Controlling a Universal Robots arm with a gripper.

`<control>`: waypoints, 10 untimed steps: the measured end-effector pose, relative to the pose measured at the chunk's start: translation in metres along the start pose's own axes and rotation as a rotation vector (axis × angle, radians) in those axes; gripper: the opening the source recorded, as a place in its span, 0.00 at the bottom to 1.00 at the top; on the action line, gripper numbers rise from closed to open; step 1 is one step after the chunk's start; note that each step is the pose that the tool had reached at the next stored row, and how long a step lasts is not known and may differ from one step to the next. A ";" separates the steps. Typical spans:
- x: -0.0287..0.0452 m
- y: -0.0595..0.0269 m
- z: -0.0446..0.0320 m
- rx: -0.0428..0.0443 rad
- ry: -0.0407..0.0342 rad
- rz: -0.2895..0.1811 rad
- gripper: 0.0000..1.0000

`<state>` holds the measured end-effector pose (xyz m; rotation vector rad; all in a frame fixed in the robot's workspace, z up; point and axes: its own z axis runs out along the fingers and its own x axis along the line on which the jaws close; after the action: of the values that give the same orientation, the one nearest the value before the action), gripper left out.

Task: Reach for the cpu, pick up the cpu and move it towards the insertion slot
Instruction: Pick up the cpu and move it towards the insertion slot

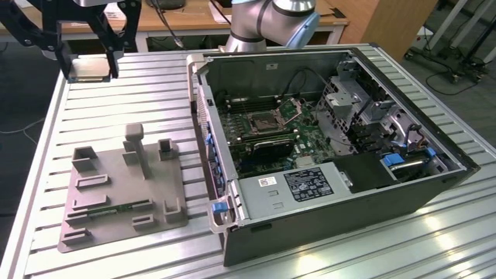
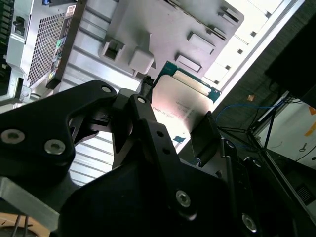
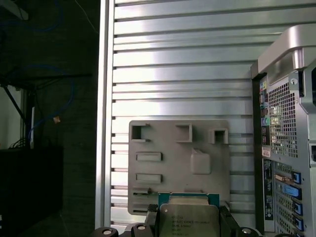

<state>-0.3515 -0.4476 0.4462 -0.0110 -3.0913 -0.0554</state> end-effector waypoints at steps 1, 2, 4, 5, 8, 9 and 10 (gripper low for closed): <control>-0.0008 0.0000 0.0000 -0.0001 -0.0001 0.000 0.55; -0.0016 0.0000 -0.0001 0.0000 0.0000 0.000 0.55; -0.0031 0.0000 -0.0001 0.0000 0.0000 0.000 0.55; -0.0039 0.0000 -0.0002 -0.0001 -0.0001 0.000 0.55; -0.0065 0.0001 -0.0003 0.0000 -0.0001 0.000 0.55; -0.0073 0.0001 -0.0003 -0.0001 -0.0001 0.000 0.55; -0.0081 0.0001 -0.0004 -0.0001 -0.0001 0.000 0.55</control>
<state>-0.3433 -0.4476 0.4462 -0.0112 -3.0914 -0.0555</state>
